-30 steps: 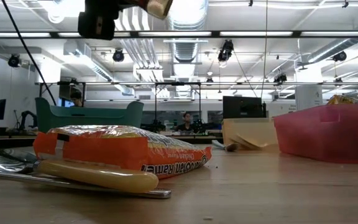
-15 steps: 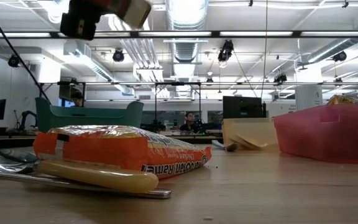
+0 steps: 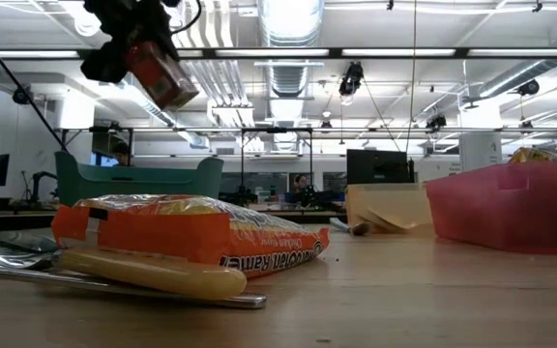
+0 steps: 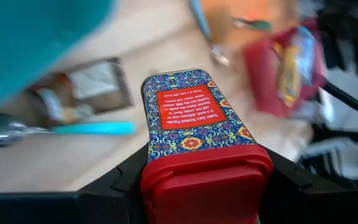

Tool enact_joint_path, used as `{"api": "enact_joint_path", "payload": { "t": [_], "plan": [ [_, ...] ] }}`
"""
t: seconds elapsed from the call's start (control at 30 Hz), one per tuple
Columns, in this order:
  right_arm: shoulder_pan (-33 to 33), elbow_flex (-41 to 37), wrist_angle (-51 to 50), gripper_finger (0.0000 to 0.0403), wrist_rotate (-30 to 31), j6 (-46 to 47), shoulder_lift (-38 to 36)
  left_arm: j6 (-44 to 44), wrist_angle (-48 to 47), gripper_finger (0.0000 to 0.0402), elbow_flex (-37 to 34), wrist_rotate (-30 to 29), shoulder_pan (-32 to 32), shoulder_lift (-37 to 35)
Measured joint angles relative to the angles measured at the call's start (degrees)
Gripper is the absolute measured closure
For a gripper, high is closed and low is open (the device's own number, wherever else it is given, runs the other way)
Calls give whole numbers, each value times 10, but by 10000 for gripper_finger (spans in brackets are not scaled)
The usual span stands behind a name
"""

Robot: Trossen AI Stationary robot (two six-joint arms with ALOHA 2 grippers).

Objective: Pick & Place Food Item
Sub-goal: Put the red paprika seasoning can into the green bin

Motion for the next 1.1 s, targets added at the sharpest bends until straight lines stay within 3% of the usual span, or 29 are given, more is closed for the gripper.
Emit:
{"api": "enact_joint_path", "payload": {
  "t": [0.37,0.8,1.1],
  "plan": [
    [15,0,-73,31,0,9,-10,98,-79,199,92,-4,107,109],
    [31,-3,-84,31,13,-41,-37,116,-173,199,184,-24,189,271],
    [25,-17,-83,31,51,-77,-96,132,-195,199,200,-46,230,331]
  ]
}}
